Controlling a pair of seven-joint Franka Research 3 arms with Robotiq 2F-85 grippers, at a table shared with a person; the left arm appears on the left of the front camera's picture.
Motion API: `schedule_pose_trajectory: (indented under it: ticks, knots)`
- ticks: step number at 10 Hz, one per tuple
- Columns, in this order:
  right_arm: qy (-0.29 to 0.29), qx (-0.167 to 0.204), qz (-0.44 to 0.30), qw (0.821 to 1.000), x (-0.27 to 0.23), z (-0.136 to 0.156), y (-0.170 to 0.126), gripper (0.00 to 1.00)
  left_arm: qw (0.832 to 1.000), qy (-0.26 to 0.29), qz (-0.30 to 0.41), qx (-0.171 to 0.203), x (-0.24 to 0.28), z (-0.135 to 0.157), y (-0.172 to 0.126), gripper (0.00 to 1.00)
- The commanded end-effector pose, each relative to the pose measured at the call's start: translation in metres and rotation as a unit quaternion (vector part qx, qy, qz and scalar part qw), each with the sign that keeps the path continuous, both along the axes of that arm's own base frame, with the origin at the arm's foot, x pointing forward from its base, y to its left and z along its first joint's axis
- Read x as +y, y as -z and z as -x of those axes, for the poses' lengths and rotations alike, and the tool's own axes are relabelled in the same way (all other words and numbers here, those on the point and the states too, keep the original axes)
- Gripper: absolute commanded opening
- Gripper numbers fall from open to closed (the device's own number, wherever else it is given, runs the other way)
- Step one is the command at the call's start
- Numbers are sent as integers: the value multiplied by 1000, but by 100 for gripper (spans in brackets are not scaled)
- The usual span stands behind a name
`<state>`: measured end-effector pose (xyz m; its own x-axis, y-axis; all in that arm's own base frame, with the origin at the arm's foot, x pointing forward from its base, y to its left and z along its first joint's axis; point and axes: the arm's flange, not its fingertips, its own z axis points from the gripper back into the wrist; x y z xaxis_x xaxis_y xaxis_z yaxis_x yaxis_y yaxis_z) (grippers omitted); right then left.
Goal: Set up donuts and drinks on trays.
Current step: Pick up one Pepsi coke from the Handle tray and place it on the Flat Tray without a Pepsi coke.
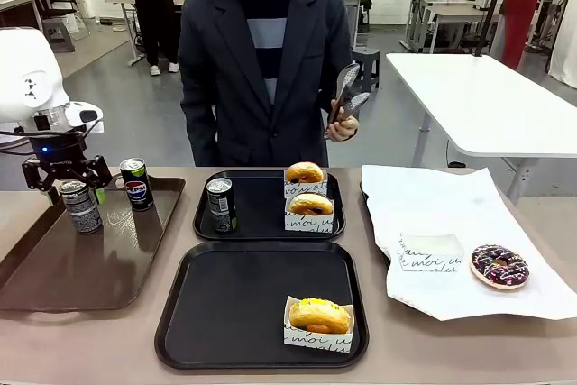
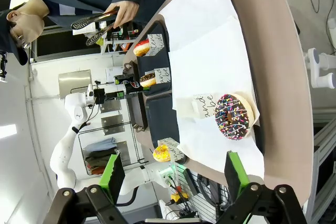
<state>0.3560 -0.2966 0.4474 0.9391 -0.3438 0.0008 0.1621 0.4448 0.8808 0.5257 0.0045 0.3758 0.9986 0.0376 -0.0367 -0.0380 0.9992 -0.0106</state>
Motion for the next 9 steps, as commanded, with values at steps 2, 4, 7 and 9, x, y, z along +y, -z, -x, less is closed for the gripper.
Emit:
schedule_pose_trajectory:
  ticks: [2, 4, 7, 9]
  knots:
    - [-1, -5, -4, 1000, 1, 1, 0, 100, 1000, 6, 12, -8, -2, 1, 1, 41]
    - [-1, -5, -4, 1000, 1, 1, 0, 100, 1000, 7, 14, -8, -2, 0, -2, 0]
    - [-1, -5, -4, 1000, 1, 1, 0, 100, 1000, 3, 15, -6, -1, 3, -4, 11]
    - [-1, -5, -4, 1000, 1, 1, 0, 100, 999, 23, 22, -5, -5, 10, -24, 0]
